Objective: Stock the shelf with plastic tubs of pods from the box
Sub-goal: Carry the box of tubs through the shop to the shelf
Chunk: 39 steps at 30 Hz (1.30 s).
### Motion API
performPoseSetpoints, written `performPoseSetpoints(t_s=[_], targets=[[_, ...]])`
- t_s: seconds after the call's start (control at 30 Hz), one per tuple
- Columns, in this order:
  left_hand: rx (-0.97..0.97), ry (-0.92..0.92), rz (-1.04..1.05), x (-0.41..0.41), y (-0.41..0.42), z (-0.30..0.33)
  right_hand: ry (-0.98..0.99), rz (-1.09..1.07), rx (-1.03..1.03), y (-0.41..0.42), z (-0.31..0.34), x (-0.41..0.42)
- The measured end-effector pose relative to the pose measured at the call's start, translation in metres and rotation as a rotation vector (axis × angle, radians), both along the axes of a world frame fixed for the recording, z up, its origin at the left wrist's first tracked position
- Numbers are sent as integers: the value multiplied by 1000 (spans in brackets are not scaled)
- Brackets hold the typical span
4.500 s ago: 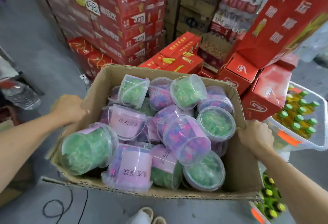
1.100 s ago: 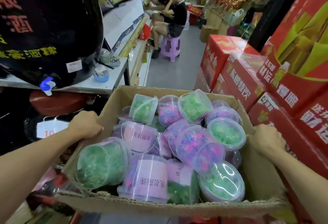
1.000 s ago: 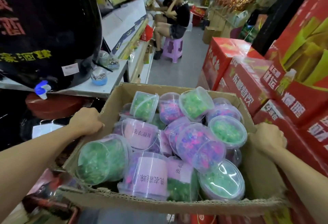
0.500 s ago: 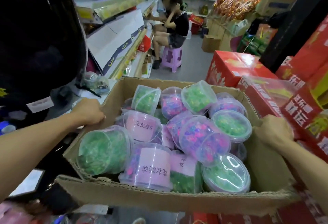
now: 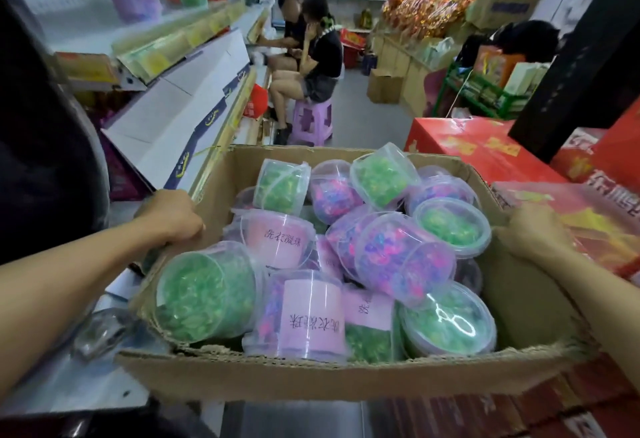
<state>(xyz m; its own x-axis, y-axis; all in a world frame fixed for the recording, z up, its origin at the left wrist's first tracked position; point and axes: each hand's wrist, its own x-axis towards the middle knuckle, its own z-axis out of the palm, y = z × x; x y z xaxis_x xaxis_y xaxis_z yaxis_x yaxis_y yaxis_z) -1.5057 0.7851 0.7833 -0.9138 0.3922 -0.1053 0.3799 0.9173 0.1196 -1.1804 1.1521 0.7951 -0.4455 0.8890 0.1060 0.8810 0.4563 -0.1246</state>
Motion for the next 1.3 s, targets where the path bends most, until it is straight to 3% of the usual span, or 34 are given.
performPoseSetpoints(t_s=[0.47, 0.7, 1.3], targets=[[-49, -13, 88, -97, 92, -21, -50, 43, -17, 104, -13, -129], [-198, 11, 35, -158, 141, -26, -16, 97, -92, 175, -22, -206], [-71, -67, 86, -368, 269, -33, -81, 95, -40, 306, -26, -419]])
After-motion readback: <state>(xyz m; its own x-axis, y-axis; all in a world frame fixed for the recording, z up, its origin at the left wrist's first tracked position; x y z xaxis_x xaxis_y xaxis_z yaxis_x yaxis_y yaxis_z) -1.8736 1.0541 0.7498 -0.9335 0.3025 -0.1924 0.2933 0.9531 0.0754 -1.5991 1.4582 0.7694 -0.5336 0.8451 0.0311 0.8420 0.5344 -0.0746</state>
